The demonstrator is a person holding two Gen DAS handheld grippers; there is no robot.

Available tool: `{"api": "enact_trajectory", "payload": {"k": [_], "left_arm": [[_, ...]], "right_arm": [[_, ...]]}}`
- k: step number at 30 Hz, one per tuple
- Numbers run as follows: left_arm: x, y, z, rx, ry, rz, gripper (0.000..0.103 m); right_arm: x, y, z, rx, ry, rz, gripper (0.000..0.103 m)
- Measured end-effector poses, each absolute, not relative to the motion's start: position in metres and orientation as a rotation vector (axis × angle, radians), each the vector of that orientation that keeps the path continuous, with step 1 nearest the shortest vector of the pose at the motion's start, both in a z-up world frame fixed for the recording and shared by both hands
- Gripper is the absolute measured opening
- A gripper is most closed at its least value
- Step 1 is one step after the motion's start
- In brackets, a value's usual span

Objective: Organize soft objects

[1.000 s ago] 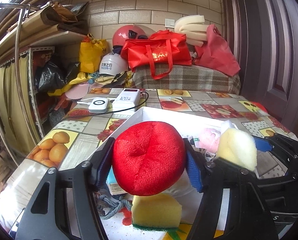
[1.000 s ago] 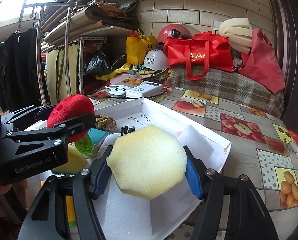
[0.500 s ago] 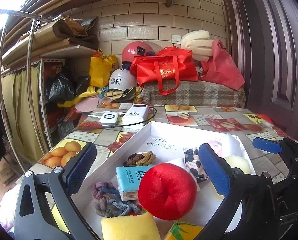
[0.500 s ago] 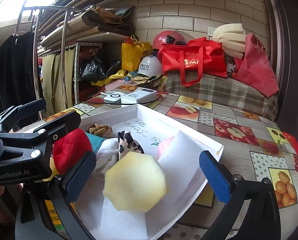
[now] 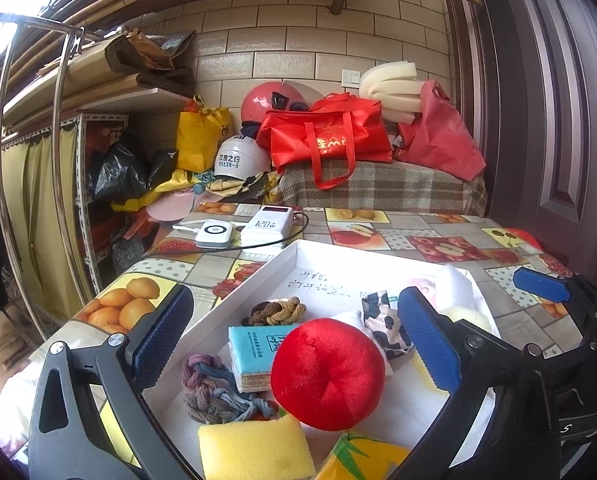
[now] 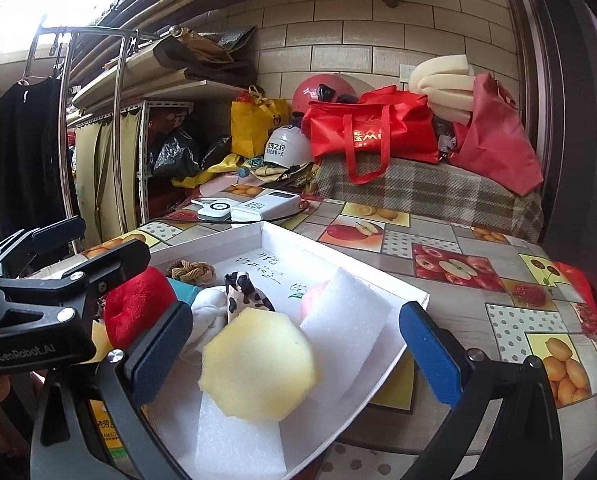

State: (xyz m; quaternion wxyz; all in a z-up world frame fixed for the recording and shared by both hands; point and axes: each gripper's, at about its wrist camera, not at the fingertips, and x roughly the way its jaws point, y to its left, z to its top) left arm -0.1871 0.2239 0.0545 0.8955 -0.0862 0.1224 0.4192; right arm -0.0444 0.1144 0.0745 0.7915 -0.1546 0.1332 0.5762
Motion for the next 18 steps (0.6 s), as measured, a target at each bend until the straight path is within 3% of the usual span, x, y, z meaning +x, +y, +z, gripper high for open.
{"api": "enact_trajectory", "payload": {"k": [18], "left_arm": [[-0.191,0.162,0.051,-0.133,0.322,0.796,0.103]], "right_arm": [[-0.033,0.046,0.075,-0.269,0.361,1.181,0.103]]}}
